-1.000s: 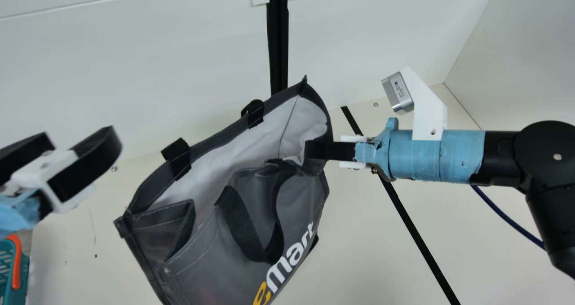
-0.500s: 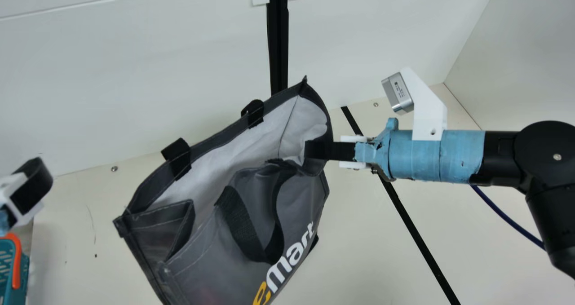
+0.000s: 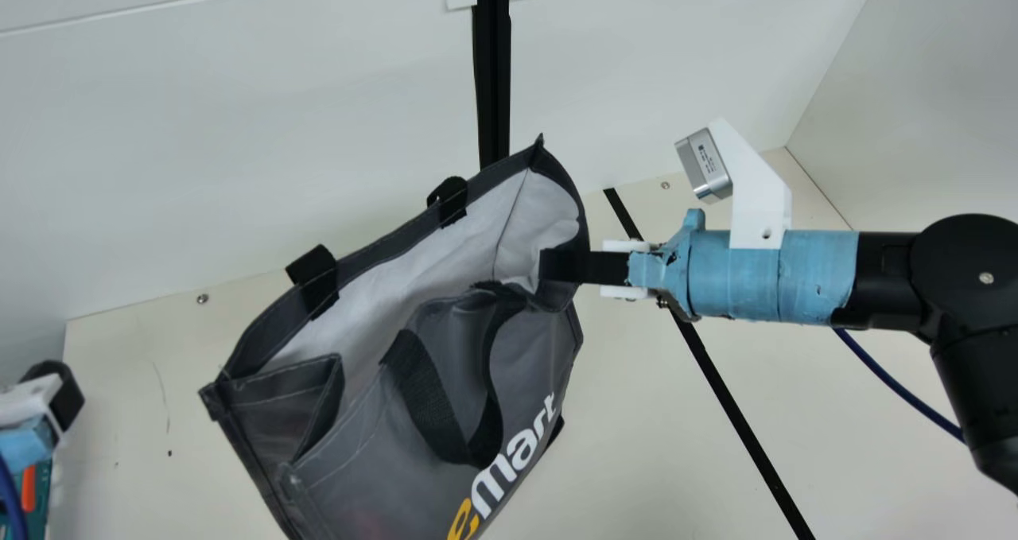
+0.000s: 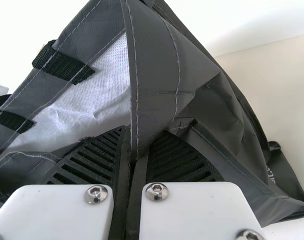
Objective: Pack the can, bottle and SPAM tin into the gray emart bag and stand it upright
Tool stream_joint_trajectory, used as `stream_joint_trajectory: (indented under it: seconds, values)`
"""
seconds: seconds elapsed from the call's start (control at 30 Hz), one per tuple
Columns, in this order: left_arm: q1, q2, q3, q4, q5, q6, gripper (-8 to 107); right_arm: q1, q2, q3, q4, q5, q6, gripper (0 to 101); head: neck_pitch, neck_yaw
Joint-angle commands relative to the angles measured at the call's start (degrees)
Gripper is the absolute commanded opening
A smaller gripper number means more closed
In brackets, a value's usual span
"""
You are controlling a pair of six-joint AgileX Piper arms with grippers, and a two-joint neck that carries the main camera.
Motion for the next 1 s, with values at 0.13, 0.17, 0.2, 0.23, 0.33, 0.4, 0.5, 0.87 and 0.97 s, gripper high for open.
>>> stream_joint_trajectory:
  seconds: [0.13,0.17,0.2,0.23,0.33,0.4,0.5,0.87,0.97]
  values:
    - [0.00,0.00,0.00,0.00,0.00,0.00,90,0.00,0.00,0.00,0.00,0.00,0.00,0,-1.30,-0.14]
    - [0.00,0.00,0.00,0.00,0.00,0.00,90,0.00,0.00,0.00,0.00,0.00,0.00,0,-1.30,-0.14]
    - [0.00,0.00,0.00,0.00,0.00,0.00,90,0.00,0.00,0.00,0.00,0.00,0.00,0,-1.30,-0.14]
    - [0.00,0.00,0.00,0.00,0.00,0.00,90,0.00,0.00,0.00,0.00,0.00,0.00,0,-1.30,-0.14]
    - [0.00,0.00,0.00,0.00,0.00,0.00,90,0.00,0.00,0.00,0.00,0.00,0.00,0,-1.30,-0.14]
    - [0.00,0.00,0.00,0.00,0.00,0.00,90,0.00,0.00,0.00,0.00,0.00,0.00,0,-1.30,-0.14]
    - [0.00,0.00,0.00,0.00,0.00,0.00,90,0.34,-1.09,0.15,-0.51,-0.16,0.72,0,-1.30,-0.14]
    - [0.00,0.00,0.00,0.00,0.00,0.00,90,-0.95,-1.00,-5.50,-4.25,-0.04,3.75,0,-1.30,-0.14]
    - [0.00,0.00,0.00,0.00,0.00,0.00,90,-1.90,-1.18,-6.17,-6.32,-0.04,4.52,0,-1.30,-0.14]
